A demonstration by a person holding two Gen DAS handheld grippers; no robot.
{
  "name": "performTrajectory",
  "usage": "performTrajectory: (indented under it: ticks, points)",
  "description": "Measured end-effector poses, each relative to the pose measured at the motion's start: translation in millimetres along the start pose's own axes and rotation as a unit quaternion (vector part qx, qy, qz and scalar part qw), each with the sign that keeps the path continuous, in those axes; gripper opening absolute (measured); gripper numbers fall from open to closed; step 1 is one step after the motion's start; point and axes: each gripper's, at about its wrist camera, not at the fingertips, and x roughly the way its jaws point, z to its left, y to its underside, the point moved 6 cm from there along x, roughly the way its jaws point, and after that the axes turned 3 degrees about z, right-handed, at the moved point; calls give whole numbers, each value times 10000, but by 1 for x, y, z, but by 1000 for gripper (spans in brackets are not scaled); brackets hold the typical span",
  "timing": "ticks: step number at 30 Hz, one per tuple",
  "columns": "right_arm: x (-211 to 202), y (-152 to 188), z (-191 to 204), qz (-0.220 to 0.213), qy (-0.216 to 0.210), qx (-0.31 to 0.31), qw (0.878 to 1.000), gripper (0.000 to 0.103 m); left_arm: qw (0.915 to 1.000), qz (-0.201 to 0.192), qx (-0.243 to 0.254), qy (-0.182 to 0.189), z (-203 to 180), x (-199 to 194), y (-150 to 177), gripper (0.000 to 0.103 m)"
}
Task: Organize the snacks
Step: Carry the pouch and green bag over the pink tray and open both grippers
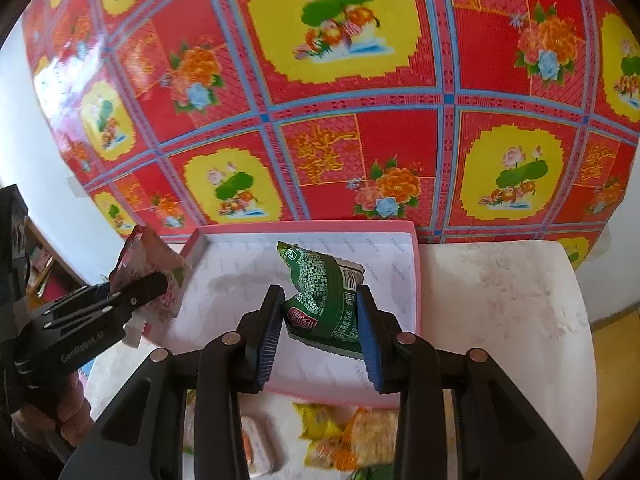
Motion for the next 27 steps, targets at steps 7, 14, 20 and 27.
performTrajectory:
  ticks: [7,14,20,27]
  points:
    - [30,-8,-15,148,79,163,9997,37,9997,221,66,-61,-6,34,-6,32]
    - [60,-6,-27,395,232,299,9985,37,9989,448,36,-129,-6,66,-9,32]
    - [77,-5,-34,527,373,270,9975,37,9984,423,179,-331,-9,84,-14,32]
    - [85,-8,-33,540,433,172,9975,37,9983,379,212,-391,-13,92,-21,32]
